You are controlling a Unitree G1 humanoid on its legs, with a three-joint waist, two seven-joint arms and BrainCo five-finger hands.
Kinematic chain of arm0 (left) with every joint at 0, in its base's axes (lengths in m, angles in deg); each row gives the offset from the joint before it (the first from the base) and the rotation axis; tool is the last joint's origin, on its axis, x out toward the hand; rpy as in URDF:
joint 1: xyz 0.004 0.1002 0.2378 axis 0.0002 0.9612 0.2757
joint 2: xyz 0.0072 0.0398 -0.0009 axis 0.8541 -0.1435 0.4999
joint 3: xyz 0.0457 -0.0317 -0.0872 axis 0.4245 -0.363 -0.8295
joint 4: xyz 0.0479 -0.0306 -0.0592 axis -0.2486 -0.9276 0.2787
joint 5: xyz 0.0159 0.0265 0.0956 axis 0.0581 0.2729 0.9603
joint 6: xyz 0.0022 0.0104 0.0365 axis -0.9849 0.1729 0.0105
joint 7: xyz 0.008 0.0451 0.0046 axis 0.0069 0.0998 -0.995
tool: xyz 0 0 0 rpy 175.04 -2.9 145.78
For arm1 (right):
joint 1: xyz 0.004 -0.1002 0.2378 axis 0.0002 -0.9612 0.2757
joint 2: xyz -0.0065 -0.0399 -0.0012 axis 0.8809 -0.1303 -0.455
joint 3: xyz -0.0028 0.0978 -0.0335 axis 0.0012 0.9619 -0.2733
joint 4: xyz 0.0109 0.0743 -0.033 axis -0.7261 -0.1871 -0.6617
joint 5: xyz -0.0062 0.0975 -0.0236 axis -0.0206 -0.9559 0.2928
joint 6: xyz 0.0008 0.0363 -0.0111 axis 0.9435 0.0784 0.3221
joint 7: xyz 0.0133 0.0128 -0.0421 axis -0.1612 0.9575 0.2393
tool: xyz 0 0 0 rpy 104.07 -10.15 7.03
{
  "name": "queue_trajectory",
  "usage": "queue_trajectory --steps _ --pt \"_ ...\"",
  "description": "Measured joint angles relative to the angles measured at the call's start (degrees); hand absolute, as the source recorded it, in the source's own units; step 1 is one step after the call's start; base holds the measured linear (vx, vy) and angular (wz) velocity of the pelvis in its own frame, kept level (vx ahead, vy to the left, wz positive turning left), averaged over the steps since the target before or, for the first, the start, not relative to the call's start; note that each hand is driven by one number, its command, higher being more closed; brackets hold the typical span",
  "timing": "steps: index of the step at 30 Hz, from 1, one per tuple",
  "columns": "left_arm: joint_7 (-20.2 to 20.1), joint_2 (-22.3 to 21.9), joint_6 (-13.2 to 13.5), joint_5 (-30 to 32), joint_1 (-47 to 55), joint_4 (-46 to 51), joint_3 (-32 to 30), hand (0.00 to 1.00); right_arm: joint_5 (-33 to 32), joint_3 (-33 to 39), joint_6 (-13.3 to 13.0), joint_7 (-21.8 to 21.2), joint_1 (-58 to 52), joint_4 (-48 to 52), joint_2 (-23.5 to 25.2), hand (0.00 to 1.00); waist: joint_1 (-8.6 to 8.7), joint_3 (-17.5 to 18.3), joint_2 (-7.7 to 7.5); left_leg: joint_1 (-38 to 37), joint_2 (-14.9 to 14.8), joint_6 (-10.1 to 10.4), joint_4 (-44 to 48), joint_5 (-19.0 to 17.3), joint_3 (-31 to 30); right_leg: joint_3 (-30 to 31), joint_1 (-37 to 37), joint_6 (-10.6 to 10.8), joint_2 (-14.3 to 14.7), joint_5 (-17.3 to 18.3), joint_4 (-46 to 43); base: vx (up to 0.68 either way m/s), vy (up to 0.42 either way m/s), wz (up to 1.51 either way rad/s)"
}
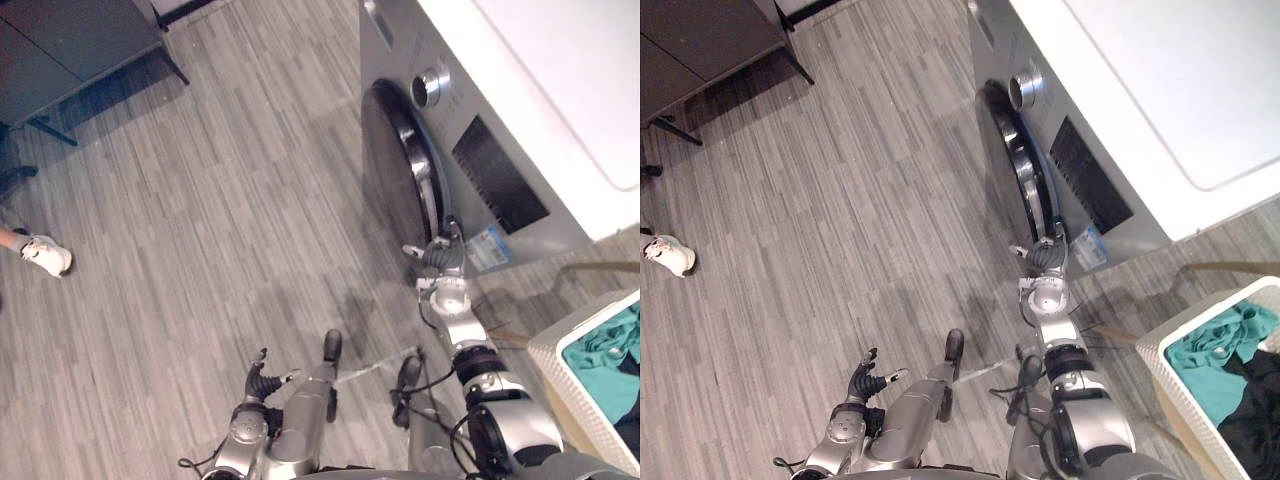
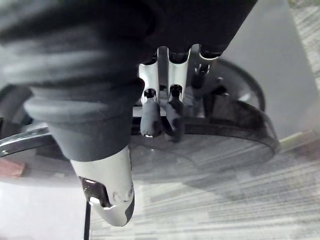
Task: Pick up the laundry basket with both hands and put the clothes into the washing machine.
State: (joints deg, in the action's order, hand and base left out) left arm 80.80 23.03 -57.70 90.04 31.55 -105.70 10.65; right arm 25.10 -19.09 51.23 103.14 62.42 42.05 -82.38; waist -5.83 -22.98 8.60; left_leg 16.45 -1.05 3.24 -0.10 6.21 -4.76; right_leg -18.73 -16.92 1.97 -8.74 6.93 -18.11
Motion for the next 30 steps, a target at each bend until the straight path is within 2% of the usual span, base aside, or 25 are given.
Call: queue_trajectory --steps 2,4,7,10,12,16,19,21,23,25,28,30 --pt "0.0 0.0 0.0 0.0 -0.2 0.0 0.0 0.0 -0.9 -3.5 0.0 -1.4 1.4 0.0 0.1 0.0 -0.19 0.0 0.03 0.6 0.1 0.2 0.1 0.2 0.0 -0.1 -0.8 -0.1 -0.4 0.2 -1.0 -0.14 -0.019 0.08" --pt "0.0 0.1 0.0 -0.2 -0.9 0.0 0.0 0.0 -2.4 -6.9 0.0 -3.0 3.7 0.0 0.9 0.0 -1.08 0.0 0.03 1.2 0.1 0.4 0.1 0.3 -0.2 -0.1 -1.8 -0.2 -0.4 0.3 -1.8 -0.09 -0.041 0.04" --pt "0.1 0.1 0.1 -0.5 -1.8 0.1 0.0 0.0 -6.6 -10.4 0.2 -3.7 7.1 0.0 4.3 0.0 -2.01 0.0 0.03 1.9 0.1 1.1 0.0 1.1 -2.3 -1.8 -2.4 -0.4 -0.8 1.6 -3.9 -0.02 -0.083 0.32" --pt "0.3 0.4 0.1 -1.0 -2.0 0.8 0.1 0.0 -9.5 -12.9 0.2 -3.8 11.4 0.0 8.2 0.0 -4.53 0.0 0.02 2.3 0.3 1.9 0.1 2.0 -5.4 -4.7 -2.4 -1.1 -1.6 4.0 -6.9 0.02 -0.147 0.54" --pt "0.5 1.0 0.1 -1.1 -2.3 2.7 0.3 0.0 -9.5 -14.9 -0.8 -5.8 18.5 0.7 10.6 0.0 -6.42 0.0 0.03 3.4 0.3 2.5 0.1 3.4 -8.8 -8.1 -2.3 -1.7 -1.9 5.9 -8.9 0.03 -0.166 0.8" --pt "1.1 1.4 0.5 -1.1 -2.8 5.6 2.4 0.0 -9.4 -14.3 -3.6 -6.1 27.0 4.4 12.0 0.0 -9.17 0.1 -0.08 3.5 1.2 3.4 0.1 3.9 -14.8 -12.2 0.0 -1.9 -2.7 9.4 -11.4 0.03 -0.194 0.93" --pt "1.1 1.4 0.8 -2.2 -2.5 6.5 2.4 0.0 -9.5 -14.4 -4.8 -6.4 28.1 7.5 12.2 0.0 -10.16 0.1 -0.23 3.8 1.5 3.5 0.0 4.0 -15.5 -12.9 0.0 -1.8 -3.4 10.6 -12.8 0.0 -0.105 0.33" --pt "1.1 1.3 0.9 -2.2 -3.3 6.8 2.5 0.0 -9.5 -14.5 -4.7 -6.2 26.3 9.3 11.5 0.0 -10.1 0.1 -0.29 3.8 1.5 3.7 0.0 4.1 -15.3 -12.7 0.0 -1.8 -3.3 10.5 -12.5 -0.02 -0.047 -0.05" --pt "1.2 1.4 1.0 -2.3 -4.4 8.2 2.5 0.0 -9.5 -15.0 -4.8 -5.9 22.6 12.9 10.1 0.0 -9.32 0.0 -0.97 4.1 1.2 3.9 -0.2 4.3 -14.9 -12.1 -0.4 -2.1 -2.7 10.3 -11.7 -0.04 -0.026 -0.19" --pt "1.3 1.9 1.1 -2.3 -6.6 9.1 2.9 0.0 -9.5 -18.4 -4.8 -6.1 15.9 17.1 8.2 0.0 -8.32 0.2 -2.96 4.4 -0.3 3.9 -0.5 4.3 -12.3 -9.3 -1.5 -2.4 -0.8 8.5 -9.4 -0.06 -0.016 -0.62" --pt "1.4 2.6 1.1 -2.2 -10.4 9.4 4.4 0.0 -9.3 -23.0 -4.8 -7.4 7.9 21.8 5.7 0.0 -6.56 0.1 -4.88 4.3 -1.9 3.8 -1.2 4.3 -8.8 -5.9 -2.9 -2.8 1.1 6.2 -7.0 -0.06 -0.005 -0.79" --pt "1.4 2.9 1.0 -2.1 -13.6 11.0 5.0 0.0 -7.9 -25.3 -4.8 -9.9 -0.6 25.1 3.5 0.0 -4.0 0.0 -6.34 4.0 -3.0 3.8 -1.7 4.3 -5.2 -2.3 -4.0 -2.7 2.4 4.2 -5.2 -0.07 0.01 -0.87"
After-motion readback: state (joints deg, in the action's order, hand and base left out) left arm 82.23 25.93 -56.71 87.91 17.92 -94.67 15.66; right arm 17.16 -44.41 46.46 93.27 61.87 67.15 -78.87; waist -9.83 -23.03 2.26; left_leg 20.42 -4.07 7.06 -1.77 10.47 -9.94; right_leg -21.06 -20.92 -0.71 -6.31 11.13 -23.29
